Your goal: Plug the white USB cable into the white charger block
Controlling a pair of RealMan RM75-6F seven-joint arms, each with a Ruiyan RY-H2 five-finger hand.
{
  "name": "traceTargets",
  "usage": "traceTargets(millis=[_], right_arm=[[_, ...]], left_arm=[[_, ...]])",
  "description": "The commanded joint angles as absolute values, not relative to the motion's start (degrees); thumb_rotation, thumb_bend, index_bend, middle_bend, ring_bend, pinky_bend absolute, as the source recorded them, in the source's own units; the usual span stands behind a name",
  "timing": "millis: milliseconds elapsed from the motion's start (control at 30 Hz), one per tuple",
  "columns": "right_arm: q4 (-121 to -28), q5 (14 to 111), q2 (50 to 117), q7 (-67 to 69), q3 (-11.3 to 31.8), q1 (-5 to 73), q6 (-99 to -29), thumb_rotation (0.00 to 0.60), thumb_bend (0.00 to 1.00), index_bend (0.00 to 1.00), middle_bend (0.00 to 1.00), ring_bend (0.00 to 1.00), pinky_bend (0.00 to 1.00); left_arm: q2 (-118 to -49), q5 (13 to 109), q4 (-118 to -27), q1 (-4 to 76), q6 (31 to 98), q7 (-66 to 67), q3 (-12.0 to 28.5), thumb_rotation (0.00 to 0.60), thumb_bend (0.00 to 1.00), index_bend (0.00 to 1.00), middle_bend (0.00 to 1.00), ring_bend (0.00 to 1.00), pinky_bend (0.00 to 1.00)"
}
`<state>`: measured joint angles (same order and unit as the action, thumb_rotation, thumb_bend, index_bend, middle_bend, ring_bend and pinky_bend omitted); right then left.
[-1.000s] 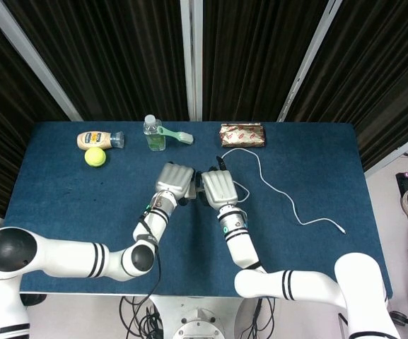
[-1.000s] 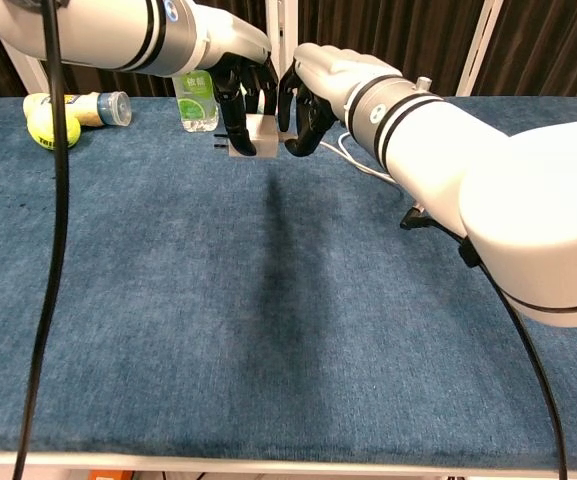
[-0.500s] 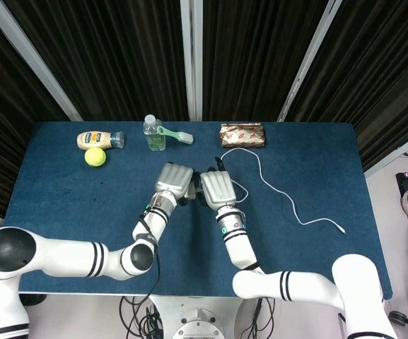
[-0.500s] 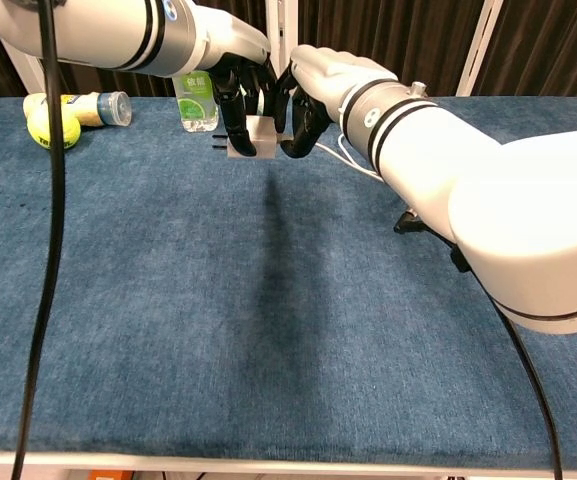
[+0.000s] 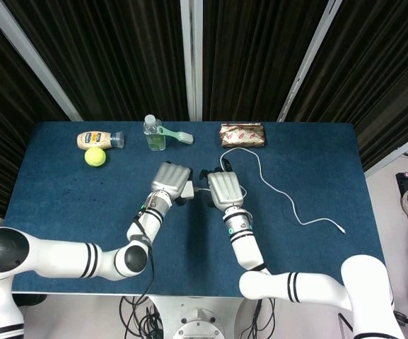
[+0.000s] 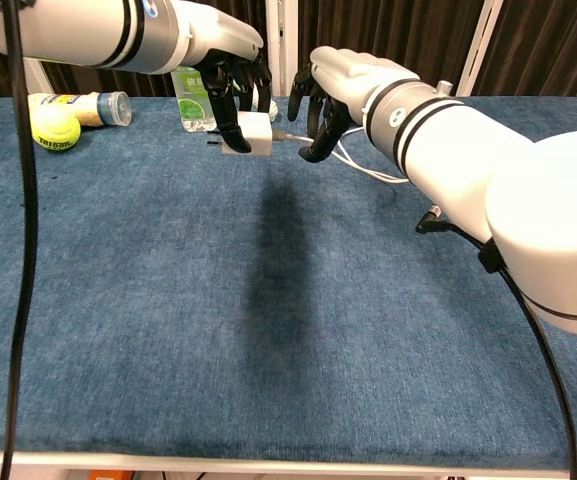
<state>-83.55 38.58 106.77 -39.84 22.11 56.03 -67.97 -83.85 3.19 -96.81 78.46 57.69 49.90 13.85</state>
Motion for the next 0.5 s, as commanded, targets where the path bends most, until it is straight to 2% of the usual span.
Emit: traceTargets(millis=[33, 167, 500], right_arm=[[-83.6, 38.5, 106.6, -39.7, 22.0, 55.8, -67.8, 0.600, 0.30, 0.47, 0.44, 0.27, 0.00], [-83.3, 38.8, 106.9, -39.4, 22.0, 55.9, -67.6, 0.600, 0.33, 0.55, 0.45, 0.27, 0.00], [-82.9, 39.1, 107.5, -39.5, 22.3, 56.1, -67.7, 0.600, 0.36, 0.57, 0.45, 0.27, 0.00]], left_arm=[[-83.7, 3.2, -97.0, 78.5, 57.8, 49.8, 13.9, 0.600, 0.21, 0.44, 0.47, 0.36, 0.24], [-83.7, 3.1, -97.3, 78.7, 58.0, 50.0, 13.8, 0.600, 0.21, 0.44, 0.47, 0.36, 0.24], [-84.3, 2.6, -97.4, 79.7, 58.6, 50.7, 13.8, 0.600, 0.21, 0.44, 0.47, 0.36, 0.24]])
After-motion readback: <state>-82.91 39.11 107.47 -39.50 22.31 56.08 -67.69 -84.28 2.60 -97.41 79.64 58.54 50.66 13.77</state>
